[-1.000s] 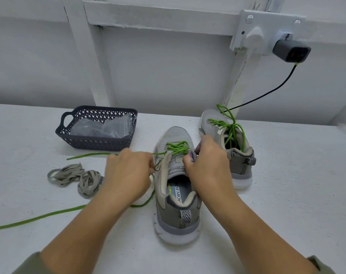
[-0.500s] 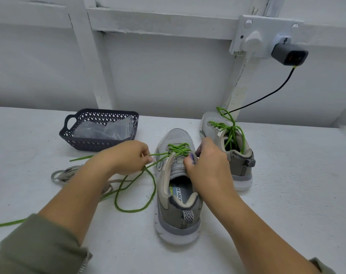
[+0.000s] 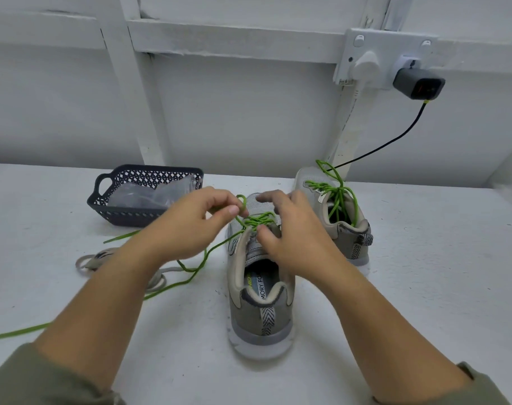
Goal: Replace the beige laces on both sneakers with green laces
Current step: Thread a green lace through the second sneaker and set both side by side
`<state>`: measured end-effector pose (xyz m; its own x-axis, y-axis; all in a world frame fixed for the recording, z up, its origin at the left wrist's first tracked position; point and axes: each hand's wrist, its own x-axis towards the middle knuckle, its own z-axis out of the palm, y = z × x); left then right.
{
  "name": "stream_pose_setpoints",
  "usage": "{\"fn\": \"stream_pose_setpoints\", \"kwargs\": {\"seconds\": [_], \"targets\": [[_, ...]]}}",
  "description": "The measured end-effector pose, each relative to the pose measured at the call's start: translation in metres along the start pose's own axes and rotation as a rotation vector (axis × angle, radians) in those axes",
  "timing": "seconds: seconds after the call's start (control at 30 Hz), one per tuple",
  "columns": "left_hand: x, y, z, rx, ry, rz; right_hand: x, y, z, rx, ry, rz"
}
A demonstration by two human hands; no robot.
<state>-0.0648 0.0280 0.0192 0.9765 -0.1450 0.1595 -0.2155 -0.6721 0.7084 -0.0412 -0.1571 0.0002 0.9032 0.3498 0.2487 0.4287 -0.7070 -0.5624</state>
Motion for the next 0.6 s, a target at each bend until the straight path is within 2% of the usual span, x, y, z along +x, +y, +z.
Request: {"fn": "stream_pose_setpoints", "kwargs": {"seconds": [0.07, 0.13, 0.2, 0.3, 0.4, 0.47, 0.53, 0.6], "targets": [[-0.001, -0.001, 0.005, 0.027, 0.045, 0.012, 0.006, -0.001, -0.004, 0.064, -0.082, -0.029], [-0.002, -0.001, 0.011, -0.018, 0.136, -0.015, 0.012, -0.001, -0.006, 0.100, -0.055, 0.007], [-0.004, 0.003, 0.018, -0.051, 0.274, -0.044, 0.015, -0.004, -0.011, 0.219, -0.019, 0.134], [-0.008, 0.005, 0.029, -0.079, 0.393, -0.047, 0.017, -0.011, -0.017, 0.380, -0.096, 0.282], [-0.009, 0.005, 0.039, -0.099, 0.394, -0.044, 0.021, -0.011, -0.011, 0.462, -0.073, 0.264], [-0.009, 0.001, 0.035, -0.081, 0.400, -0.060, 0.024, -0.009, -0.008, 0.430, -0.070, 0.234], [-0.004, -0.005, 0.025, 0.043, 0.389, -0.029, 0.026, -0.008, -0.011, 0.328, -0.091, 0.154], [0.005, -0.008, 0.015, 0.234, 0.262, 0.025, 0.028, -0.010, -0.015, 0.276, -0.134, 0.083]]}}
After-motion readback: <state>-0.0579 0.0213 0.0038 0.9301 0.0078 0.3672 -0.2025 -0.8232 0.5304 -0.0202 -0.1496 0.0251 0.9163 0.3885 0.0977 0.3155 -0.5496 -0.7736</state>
